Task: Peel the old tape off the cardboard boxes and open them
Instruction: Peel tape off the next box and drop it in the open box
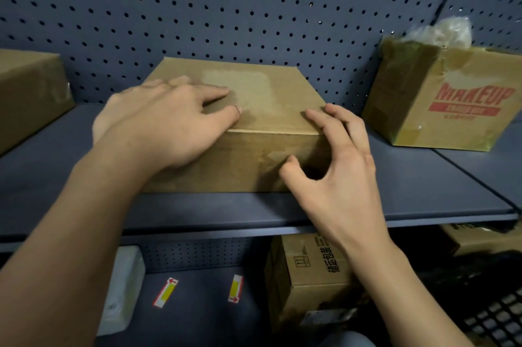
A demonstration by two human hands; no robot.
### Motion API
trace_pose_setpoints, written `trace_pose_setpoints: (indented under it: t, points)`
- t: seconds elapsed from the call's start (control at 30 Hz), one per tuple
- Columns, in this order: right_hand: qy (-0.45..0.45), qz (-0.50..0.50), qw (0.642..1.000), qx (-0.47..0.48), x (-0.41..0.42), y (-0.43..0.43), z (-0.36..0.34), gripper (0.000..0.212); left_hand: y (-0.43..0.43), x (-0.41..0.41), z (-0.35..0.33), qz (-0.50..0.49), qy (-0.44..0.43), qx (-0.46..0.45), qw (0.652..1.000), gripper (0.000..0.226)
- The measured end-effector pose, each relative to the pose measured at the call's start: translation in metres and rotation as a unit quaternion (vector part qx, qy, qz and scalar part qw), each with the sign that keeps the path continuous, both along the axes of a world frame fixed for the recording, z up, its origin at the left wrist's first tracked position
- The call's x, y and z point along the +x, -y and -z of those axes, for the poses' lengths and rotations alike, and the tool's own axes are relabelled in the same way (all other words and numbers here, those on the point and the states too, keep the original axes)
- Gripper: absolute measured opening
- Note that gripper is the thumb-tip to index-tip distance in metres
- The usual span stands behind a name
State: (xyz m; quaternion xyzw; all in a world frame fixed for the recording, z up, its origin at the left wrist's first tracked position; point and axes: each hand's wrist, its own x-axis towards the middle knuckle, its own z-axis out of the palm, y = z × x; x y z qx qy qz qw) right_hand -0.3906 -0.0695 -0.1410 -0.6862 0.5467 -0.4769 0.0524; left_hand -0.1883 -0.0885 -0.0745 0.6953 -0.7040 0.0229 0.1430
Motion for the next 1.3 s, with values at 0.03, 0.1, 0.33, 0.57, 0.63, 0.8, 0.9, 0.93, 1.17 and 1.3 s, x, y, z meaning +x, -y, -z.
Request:
trace_pose_setpoints:
  t: [0.03, 0.1, 0.33, 0.57, 0.63, 0.8, 0.9, 0.93, 1.17, 1.3]
  points:
    - [0.004, 0.000, 1.000, 0.002, 0.000, 0.000, 0.000, 0.062, 0.000, 0.000, 0.000, 0.000, -0.001, -0.001, 1.000, 0.062]
    - [0.012, -0.002, 1.000, 0.007, -0.001, 0.001, 0.001, 0.060, -0.001, -0.001, -0.001, -0.004, -0.004, 0.000, 1.000, 0.061]
    - [0.067, -0.013, 0.998, 0.014, 0.004, 0.002, 0.001, 0.061, -0.001, -0.001, -0.002, -0.001, -0.009, 0.006, 1.000, 0.061]
    - [0.065, -0.031, 0.997, 0.001, 0.002, 0.003, 0.005, 0.060, -0.001, 0.000, -0.002, -0.004, -0.009, 0.008, 1.000, 0.062]
    - [0.058, -0.032, 0.998, 0.010, 0.000, 0.002, 0.004, 0.063, -0.002, -0.001, -0.003, -0.003, -0.009, 0.007, 1.000, 0.061]
    - [0.042, -0.028, 0.999, 0.001, 0.000, 0.002, 0.005, 0.063, -0.002, -0.002, -0.002, -0.007, -0.011, 0.006, 1.000, 0.062]
    - [0.054, -0.023, 0.998, -0.003, 0.001, 0.003, 0.007, 0.060, -0.002, -0.002, -0.002, -0.009, -0.011, 0.004, 1.000, 0.063]
    - [0.058, -0.024, 0.998, -0.002, 0.001, 0.004, 0.007, 0.059, -0.002, -0.003, -0.002, -0.010, -0.010, 0.003, 1.000, 0.062]
    - [0.067, -0.043, 0.997, 0.003, 0.000, 0.003, 0.008, 0.061, -0.002, -0.002, -0.002, -0.009, -0.008, 0.001, 1.000, 0.063]
    - [0.112, -0.093, 0.989, 0.009, -0.005, 0.000, 0.008, 0.076, 0.000, -0.001, -0.002, -0.006, -0.006, 0.000, 1.000, 0.065]
